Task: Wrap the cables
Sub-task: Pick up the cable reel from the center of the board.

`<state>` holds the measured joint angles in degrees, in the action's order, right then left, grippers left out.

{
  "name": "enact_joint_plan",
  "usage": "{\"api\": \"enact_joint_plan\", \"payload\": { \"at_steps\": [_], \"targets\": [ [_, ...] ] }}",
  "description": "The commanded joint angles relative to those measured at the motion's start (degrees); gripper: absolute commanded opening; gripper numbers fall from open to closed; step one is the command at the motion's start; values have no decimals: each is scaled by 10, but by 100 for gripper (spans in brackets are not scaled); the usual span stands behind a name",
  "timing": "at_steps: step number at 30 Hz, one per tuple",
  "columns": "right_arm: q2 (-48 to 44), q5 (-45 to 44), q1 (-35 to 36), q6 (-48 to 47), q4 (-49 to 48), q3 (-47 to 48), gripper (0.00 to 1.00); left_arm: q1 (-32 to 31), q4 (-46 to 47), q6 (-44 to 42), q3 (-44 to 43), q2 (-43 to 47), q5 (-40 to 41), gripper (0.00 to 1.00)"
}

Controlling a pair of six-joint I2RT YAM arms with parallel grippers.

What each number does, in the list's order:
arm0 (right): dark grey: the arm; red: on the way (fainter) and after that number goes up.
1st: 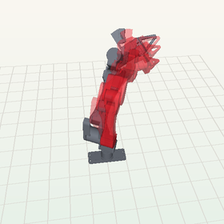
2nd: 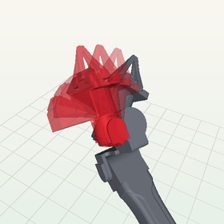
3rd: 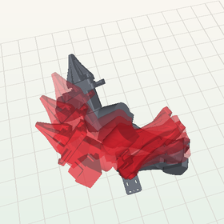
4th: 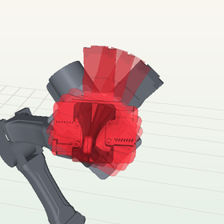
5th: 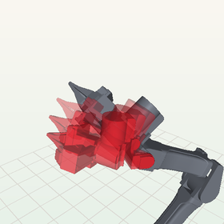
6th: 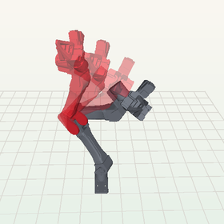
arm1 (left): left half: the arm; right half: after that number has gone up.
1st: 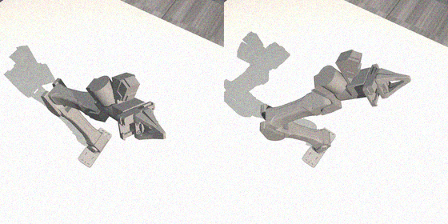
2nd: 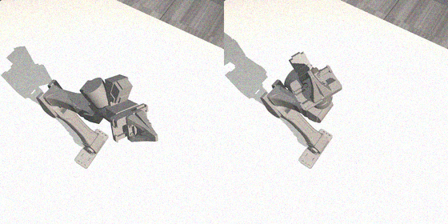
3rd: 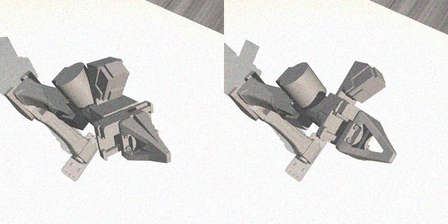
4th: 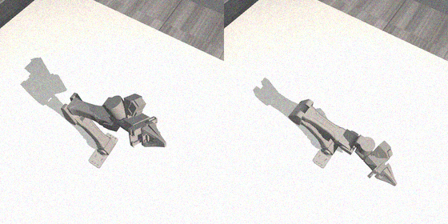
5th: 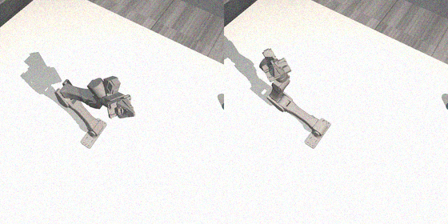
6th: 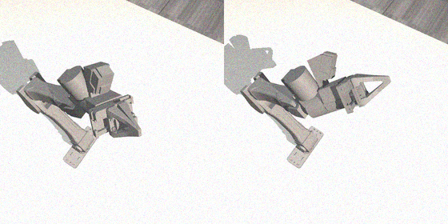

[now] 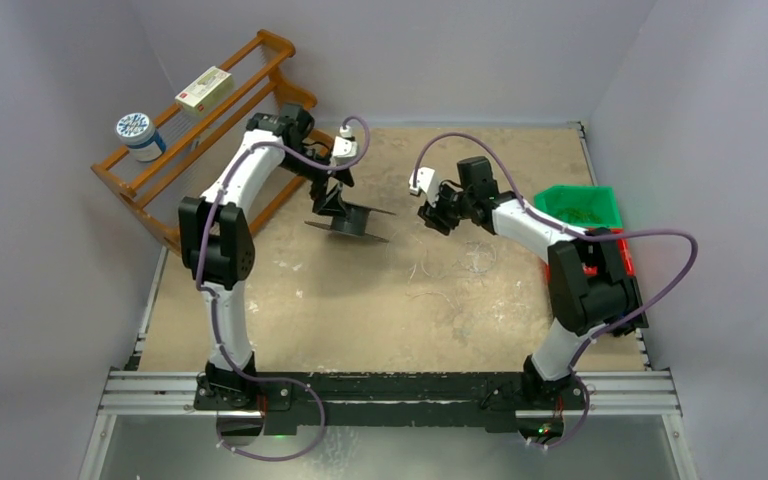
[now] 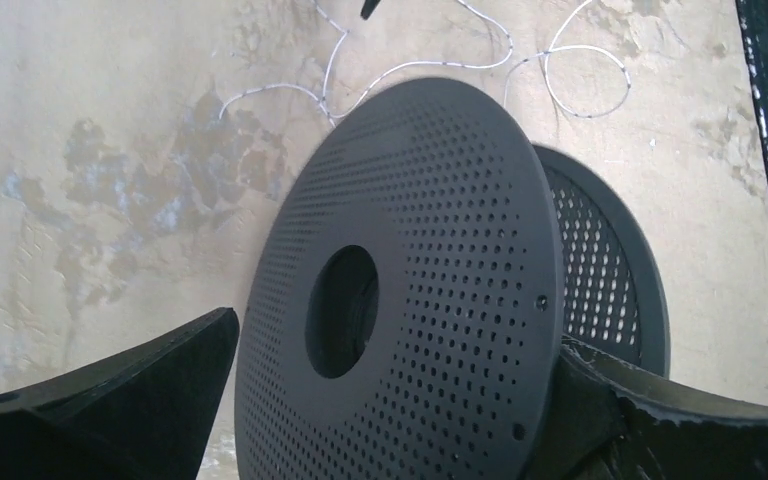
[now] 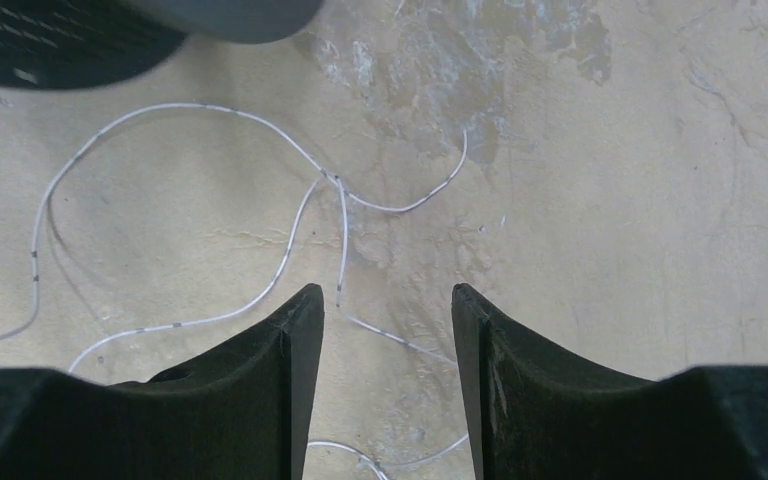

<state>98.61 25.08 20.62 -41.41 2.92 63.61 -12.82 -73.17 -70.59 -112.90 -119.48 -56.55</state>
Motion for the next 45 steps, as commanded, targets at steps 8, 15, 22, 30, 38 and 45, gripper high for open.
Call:
{"api": "enact_joint_plan", "payload": {
  "at_steps": [8,15,22,30,38,45],
  "targets": [
    [-13,8,22,22,8,66,55,-5,319,232,260,148,98,80],
    [15,20,34,-30,9,77,54,1,388,326,326,178,177,35],
    [18,-21,87,-88,0,40,54,8,469,403,380,221,228,20],
    [74,-132,146,-110,-20,54,52,50,492,463,382,253,261,18],
    [126,-242,149,-131,-27,81,52,75,481,450,397,275,224,19],
    [147,-247,154,-141,-39,97,47,75,484,459,399,273,207,18]
  ]
}}
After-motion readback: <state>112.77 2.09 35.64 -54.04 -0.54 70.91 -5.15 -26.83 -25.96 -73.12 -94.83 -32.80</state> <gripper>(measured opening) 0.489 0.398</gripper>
